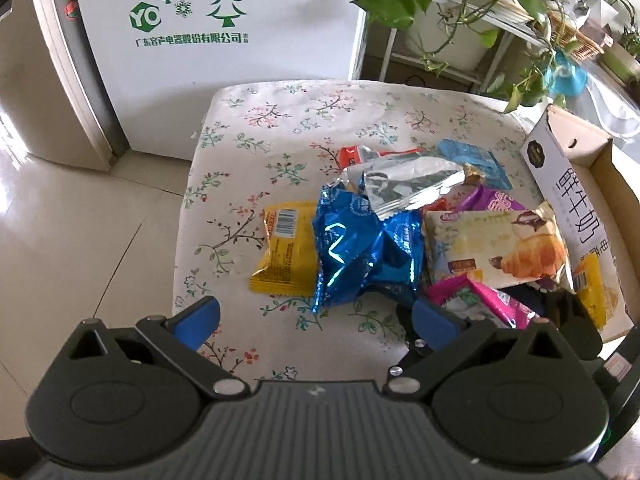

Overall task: Organize snacks
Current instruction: 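Move both tools over the snack pile beside the cardboard box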

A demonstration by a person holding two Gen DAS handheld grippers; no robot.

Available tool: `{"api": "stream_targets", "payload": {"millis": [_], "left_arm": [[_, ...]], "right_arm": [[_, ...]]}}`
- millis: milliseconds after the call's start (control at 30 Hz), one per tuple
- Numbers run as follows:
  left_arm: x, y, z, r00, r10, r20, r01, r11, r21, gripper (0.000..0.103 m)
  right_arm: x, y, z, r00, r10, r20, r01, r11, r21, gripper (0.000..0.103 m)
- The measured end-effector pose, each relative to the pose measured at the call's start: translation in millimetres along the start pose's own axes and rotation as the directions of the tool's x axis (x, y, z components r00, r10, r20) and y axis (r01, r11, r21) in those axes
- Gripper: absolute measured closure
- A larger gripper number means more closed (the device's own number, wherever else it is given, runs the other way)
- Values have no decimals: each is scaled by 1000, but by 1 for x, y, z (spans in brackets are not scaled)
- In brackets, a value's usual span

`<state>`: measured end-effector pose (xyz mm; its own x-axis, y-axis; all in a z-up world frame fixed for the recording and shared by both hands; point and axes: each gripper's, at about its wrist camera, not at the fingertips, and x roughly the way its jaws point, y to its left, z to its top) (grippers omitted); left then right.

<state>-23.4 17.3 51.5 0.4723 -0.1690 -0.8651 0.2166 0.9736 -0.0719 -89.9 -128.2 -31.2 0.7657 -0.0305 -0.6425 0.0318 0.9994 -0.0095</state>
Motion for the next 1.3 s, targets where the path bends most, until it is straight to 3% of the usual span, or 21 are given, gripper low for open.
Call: {"api": "stream_targets", "payload": {"millis": [133,267,467,533,733,867,1300], "left_arm": [[4,0,1,1000,-18,-18,17,1000,-11,1],[6,3,4,999,-43,-27,42,998,-44,1],[3,1,6,1000,-15,-8,15,999,-44,1],[1,1,6,1000,0,-1,0,999,-36,1],[-1,4,6,999,37,12,-37,999,-21,1],[-5,3,4,998,58,27,-58,998,-5,1],[-6,-8,2,996,90,17,-90,996,22,1]], "right_arm": [[-1,0,1,1000,-4,-9,4,1000,6,0],[-10,6,4,995,-9,-101,11,1000,19,0],[-16,13,17,948,15,-318,-10,1000,17,0],[-23,15,19,938,30,-346,-25,1000,20,0],[-61,17,26,952,50,-302,-52,999,1,0],[-76,9,30,966,26,-257,-19,999,27,0],[-73,-36,65,958,-60,-280,105,983,150,0]]}}
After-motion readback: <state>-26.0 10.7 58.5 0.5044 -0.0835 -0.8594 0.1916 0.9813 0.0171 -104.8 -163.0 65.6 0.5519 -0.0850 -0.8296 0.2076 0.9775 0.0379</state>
